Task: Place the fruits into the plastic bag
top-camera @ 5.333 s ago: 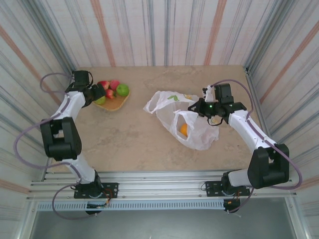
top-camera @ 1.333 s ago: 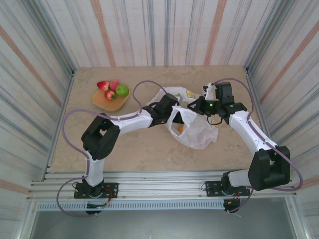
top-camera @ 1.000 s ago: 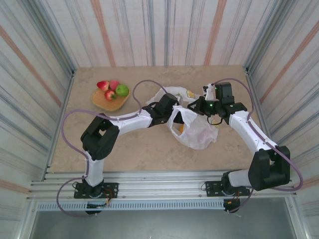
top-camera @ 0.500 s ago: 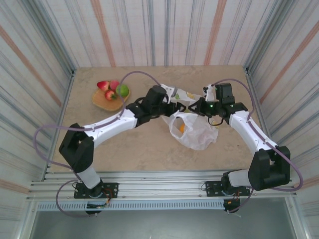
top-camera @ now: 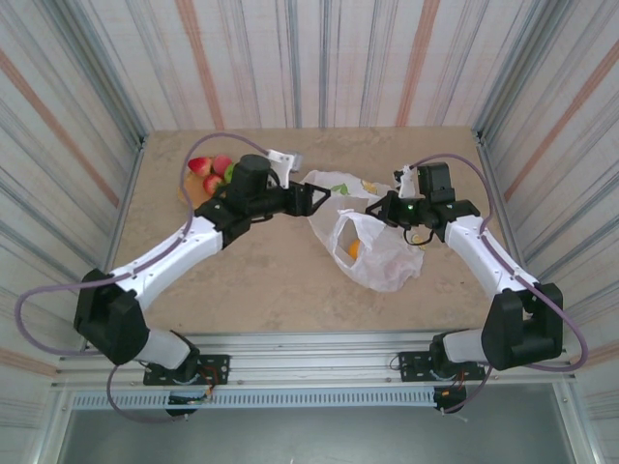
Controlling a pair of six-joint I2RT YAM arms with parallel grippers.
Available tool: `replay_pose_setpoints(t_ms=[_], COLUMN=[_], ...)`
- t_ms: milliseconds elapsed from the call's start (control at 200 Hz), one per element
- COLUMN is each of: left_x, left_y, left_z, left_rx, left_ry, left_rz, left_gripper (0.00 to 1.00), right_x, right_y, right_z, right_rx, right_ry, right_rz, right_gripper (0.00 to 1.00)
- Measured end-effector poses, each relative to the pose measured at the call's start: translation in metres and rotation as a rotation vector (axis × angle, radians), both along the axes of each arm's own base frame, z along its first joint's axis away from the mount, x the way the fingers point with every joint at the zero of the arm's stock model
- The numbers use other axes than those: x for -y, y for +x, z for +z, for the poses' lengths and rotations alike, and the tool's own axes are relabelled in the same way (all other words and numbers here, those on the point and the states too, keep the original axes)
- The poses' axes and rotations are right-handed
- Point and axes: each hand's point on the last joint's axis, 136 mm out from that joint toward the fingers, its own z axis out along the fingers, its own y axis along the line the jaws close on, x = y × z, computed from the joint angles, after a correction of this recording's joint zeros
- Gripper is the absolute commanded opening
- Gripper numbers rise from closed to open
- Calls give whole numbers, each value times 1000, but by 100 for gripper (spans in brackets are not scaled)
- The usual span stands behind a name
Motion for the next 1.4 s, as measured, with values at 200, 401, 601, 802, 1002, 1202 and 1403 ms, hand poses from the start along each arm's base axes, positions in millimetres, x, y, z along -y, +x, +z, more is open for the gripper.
replay_pose_setpoints(t_ms=[200, 401, 601, 802, 1002, 1202, 1403], left_x=[-83, -157, -179, -191, -206, -211, -210], left_y=[29, 53, 82, 117, 151, 181, 200], left_z=[10, -18, -65, -104, -128, -150, -167], left_rx=[9, -61, -158, -238, -281, -314, -337], left_ry=[42, 168, 323, 427, 454, 484, 517], left_rz=[256, 494, 581, 614, 647, 648, 628], left_gripper=[82, 83, 85, 85, 85, 85, 85], right_x=[0, 0, 0, 0, 0, -1, -1], right_y=[0, 0, 0, 0, 0, 0, 0], right_z=[0, 0, 0, 0, 0, 0, 0], right_rx=[0, 0, 1, 1, 1, 1, 0], right_ry=[0, 0, 0, 0, 0, 0, 0], right_rz=[0, 0, 1, 1, 1, 2, 2], right_gripper=[0, 0, 0, 0, 0, 0, 0])
